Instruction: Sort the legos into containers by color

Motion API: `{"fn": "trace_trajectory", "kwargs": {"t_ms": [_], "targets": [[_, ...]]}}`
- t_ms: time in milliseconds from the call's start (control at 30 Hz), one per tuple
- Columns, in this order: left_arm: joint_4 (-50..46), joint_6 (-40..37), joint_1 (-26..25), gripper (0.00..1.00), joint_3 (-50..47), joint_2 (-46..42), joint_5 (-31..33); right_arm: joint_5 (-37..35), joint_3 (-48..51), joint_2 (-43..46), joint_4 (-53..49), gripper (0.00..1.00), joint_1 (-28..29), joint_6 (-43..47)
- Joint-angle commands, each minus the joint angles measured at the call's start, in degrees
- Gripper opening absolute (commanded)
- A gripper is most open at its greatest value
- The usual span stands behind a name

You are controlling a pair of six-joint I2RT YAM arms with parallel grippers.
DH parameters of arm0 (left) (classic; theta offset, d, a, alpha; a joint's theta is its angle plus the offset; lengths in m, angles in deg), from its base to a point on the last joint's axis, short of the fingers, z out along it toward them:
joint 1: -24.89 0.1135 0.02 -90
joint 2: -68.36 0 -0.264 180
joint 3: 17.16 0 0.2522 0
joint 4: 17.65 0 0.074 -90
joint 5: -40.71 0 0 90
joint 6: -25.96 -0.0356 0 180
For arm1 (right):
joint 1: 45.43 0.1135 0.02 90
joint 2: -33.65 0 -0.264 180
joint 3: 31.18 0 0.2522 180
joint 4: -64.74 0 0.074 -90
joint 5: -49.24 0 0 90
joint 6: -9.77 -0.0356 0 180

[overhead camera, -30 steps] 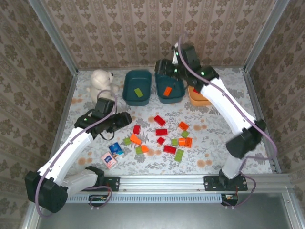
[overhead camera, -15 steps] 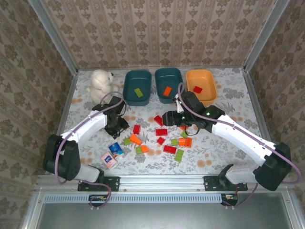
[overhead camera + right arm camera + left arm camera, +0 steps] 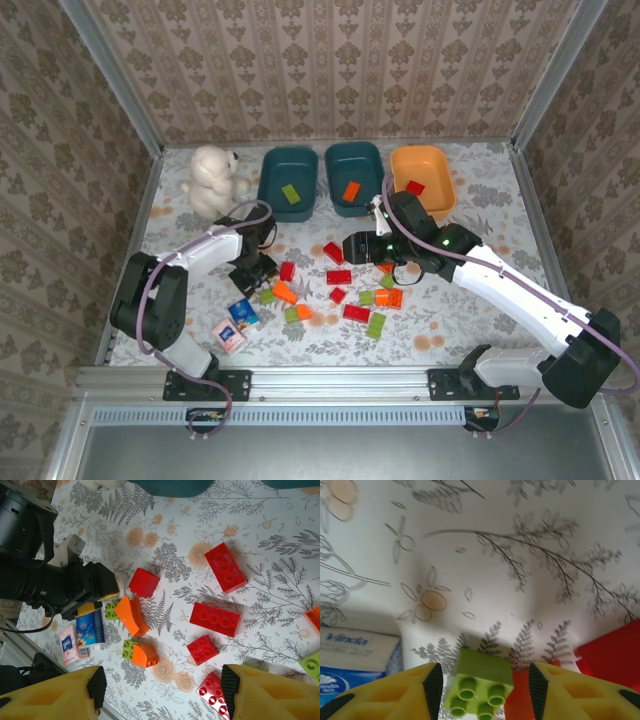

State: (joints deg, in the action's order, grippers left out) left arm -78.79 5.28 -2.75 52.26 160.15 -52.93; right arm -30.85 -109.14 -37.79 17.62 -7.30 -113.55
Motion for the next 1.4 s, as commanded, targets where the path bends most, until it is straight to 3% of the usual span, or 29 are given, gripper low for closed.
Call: {"fn": "trace_trajectory", "kwargs": {"t_ms": [0, 333, 600, 867, 1000, 1067, 1267, 1367], "targets": [[-0.29, 1.33, -1.30, 0.53, 0.99, 1.08, -0.95, 1.34, 0.22, 0.08, 0.23, 0.65, -0.05, 0.10], [-1.10, 1.27, -4.12, 0.55, 0.92, 1.95, -1.62, 1.43, 0.31, -0.30, 0.23, 0.65, -0.59, -0.14], [-2.41, -3.24, -6.20, 0.58, 0.53, 3.40, -1.91, 1.78, 1.36, -0.39, 0.58, 0.65, -1.39, -1.11], [-2.72, -7.78, -6.54, 0.47, 1.17, 4.49, 1.91, 2.64, 1.32, -0.26, 1.02, 0.65, -1.65, -1.44], [-2.38, -9.07, -7.21, 0.34, 1.24, 4.72, 3.08, 4.11, 1.69, 0.48, 2.19, 0.65, -1.61, -1.62], [-2.20, -9.13, -7.50, 0.29, 1.15, 4.33, 3.46, 6.58, 2.36, 1.31, 4.98, 0.65, -1.74, -1.60], [-4.20, -8.90, -8.13, 0.26, 1.90, 1.24, 5.69, 18.85, 5.70, 3.61, 14.75, 0.68, -2.92, -3.71], [-6.99, -9.30, -8.10, 0.24, 3.90, -1.43, 7.61, 21.65, 6.28, 4.62, 15.72, 0.69, -3.28, -3.79]]}}
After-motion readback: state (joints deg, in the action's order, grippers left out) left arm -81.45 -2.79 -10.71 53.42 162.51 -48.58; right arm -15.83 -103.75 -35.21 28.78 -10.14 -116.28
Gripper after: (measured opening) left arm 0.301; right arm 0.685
